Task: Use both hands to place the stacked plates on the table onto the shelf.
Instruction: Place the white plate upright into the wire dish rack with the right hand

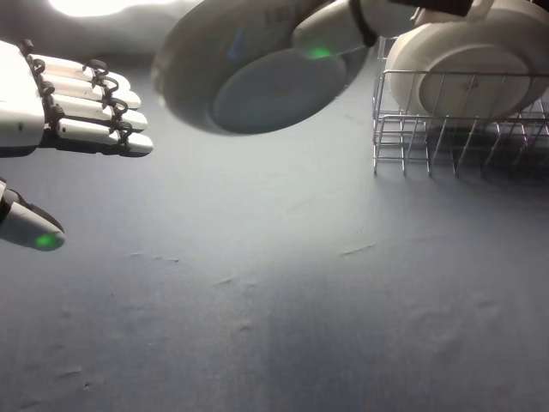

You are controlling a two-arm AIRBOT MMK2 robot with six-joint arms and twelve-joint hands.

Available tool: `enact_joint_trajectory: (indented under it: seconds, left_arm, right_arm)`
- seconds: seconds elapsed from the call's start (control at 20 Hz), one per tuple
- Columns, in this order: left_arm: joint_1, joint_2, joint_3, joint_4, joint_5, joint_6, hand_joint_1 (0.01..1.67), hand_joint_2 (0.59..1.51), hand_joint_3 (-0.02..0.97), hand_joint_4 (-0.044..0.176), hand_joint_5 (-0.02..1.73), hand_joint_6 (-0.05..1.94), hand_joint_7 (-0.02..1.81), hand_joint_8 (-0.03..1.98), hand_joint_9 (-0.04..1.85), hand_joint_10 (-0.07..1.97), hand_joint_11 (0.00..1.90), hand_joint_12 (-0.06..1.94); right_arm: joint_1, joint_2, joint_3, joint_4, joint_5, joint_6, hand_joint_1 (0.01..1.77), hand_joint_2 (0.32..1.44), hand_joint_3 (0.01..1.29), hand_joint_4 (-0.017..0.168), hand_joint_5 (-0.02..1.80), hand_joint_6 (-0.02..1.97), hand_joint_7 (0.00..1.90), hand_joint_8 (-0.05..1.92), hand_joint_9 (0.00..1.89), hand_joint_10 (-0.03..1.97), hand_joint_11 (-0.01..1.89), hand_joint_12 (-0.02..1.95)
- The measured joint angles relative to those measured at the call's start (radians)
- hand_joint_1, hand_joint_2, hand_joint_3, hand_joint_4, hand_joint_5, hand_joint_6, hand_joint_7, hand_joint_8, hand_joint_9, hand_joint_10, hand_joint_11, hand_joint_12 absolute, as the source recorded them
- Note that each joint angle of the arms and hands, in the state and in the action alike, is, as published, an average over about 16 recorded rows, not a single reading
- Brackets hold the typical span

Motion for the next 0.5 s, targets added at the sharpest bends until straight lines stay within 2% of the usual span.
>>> enact_joint_trajectory:
  seconds: [0.5]
  left_arm:
    - [0.006,-0.007,0.002,0.009,-0.005,-0.009,0.02,1.158,0.015,0.003,0.1,0.01,0.08,0.01,0.04,-0.06,0.02,0.01]
  right_arm:
    - [-0.013,0.103,0.0,0.022,-0.031,0.001,1.41,0.99,0.01,-0.008,0.94,0.9,1.08,0.81,1.02,0.97,0.89,1.2]
